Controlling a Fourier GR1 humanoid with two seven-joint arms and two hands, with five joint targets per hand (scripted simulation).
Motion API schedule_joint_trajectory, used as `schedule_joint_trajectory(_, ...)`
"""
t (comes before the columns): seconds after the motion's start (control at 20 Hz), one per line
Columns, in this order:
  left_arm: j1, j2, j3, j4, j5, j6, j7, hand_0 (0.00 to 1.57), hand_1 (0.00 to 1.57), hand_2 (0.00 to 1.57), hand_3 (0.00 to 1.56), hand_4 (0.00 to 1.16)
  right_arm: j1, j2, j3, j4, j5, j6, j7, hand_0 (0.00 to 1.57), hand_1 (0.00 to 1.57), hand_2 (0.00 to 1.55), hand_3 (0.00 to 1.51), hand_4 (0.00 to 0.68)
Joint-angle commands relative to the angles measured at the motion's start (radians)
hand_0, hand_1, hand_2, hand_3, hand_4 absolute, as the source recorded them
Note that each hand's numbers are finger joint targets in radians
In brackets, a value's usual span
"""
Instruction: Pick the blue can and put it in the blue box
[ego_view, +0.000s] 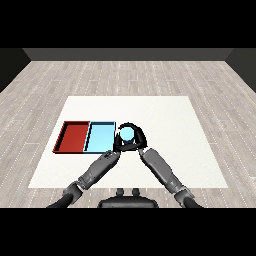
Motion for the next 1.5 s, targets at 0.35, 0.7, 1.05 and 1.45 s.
schedule_joint_trajectory(0.35, -0.084, -0.013, -0.014, 0.128, 0.117, 0.009, -0.066, 1.57, 1.57, 1.57, 1.48, 1.14, -0.036, 0.011, -0.009, 0.049, 0.052, -0.020, 0.013, 0.00, 0.00, 0.00, 0.00, 0.000)
schedule_joint_trajectory(0.7, 0.049, 0.020, 0.078, -0.045, -0.052, -0.031, 0.012, 1.57, 1.57, 1.57, 1.49, 1.15, 0.044, -0.030, -0.135, -0.114, 0.070, 0.032, 0.099, 0.00, 0.00, 0.00, 0.00, 0.000)
schedule_joint_trajectory(1.05, 0.092, 0.018, 0.112, -0.050, -0.028, 0.007, -0.049, 1.57, 1.57, 1.57, 1.49, 1.14, 0.166, -0.041, -0.226, -0.286, -0.085, 0.135, 0.024, 0.00, 0.00, 0.00, 0.00, 0.000)
schedule_joint_trajectory(1.45, 0.027, 0.149, 0.207, 0.000, -0.068, 0.006, 0.001, 1.57, 1.57, 1.56, 1.48, 1.15, 0.295, -0.125, -0.405, -0.409, -0.177, 0.186, -0.027, 0.00, 0.00, 0.00, 0.00, 0.000)
